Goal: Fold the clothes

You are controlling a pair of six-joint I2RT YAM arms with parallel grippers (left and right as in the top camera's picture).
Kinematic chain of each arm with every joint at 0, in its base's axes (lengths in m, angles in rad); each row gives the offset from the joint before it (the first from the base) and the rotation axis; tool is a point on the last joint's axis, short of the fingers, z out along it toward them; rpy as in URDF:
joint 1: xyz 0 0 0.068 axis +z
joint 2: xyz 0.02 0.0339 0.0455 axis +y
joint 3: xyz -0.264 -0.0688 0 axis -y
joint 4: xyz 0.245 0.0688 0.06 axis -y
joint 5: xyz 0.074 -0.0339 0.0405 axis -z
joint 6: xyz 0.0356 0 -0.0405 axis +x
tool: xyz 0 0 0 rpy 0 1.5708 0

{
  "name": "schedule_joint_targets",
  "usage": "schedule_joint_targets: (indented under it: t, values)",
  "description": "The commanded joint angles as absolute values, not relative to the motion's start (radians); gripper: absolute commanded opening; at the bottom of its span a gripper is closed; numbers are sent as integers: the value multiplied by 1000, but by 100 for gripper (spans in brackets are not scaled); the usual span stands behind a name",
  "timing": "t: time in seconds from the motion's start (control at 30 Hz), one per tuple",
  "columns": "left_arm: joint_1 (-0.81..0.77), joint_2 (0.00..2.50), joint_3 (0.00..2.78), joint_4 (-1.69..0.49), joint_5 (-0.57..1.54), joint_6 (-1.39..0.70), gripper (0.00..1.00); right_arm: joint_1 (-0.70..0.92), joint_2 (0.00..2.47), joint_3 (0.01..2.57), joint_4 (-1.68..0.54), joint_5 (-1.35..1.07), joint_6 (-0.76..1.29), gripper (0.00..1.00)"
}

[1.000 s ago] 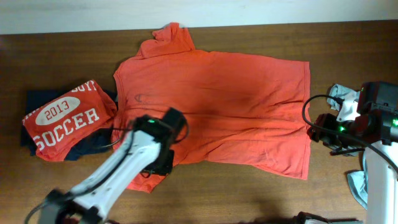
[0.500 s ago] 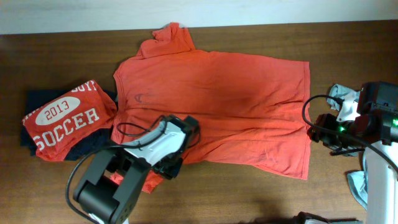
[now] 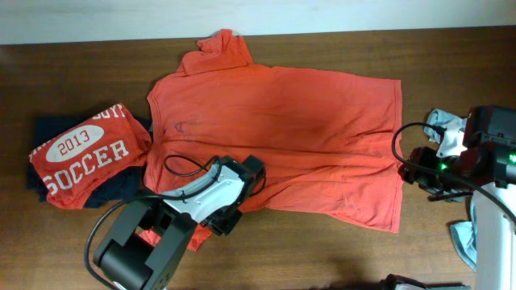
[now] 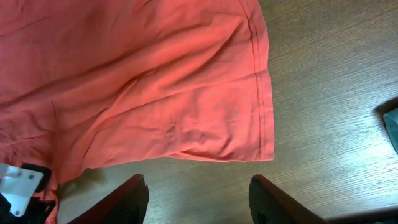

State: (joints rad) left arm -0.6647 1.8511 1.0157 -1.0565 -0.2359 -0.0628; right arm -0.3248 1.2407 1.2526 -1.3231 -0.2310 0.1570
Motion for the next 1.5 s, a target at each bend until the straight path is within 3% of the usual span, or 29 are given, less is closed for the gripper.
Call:
schedule_joint_targets:
  t: [0.0,0.1,0.27,0.4,0.53,0.77,1.07,1.2,1.47]
  values:
    - [-682,1890,986,-955,-57,33,20,-319,1241,1244,-1320,-243,154,57]
    - [-683,1890,986,-899,-54,68,9,-319,1241,1244,-1320,-243,153,57]
    - [-683,1890,991,-860,-32,129,2,-319,1241,1244,-1320,-243,154,57]
    - [-683,1890,1050,-951,93,173,0,-319,1241,1244,-1320,-243,154,57]
    - [-683,1890,1156,-1079,357,229,0,-319,1241,1244,-1321,-243,154,57]
    - [-685,1890,1208,-1209,485,168,1,-319,1241,1244,-1324,-243,154,57]
    - [-683,1830,1225,-1225,68,-241,0,-319,1241,1244,-1324,-243,154,57]
    - [-683,1831,1214,-1219,-15,-440,0,-319,1241,1244,-1324,-243,154,57]
    - [-612,1831,1061,-1084,20,-482,0,-319,1241,1244,-1324,-243,154,57]
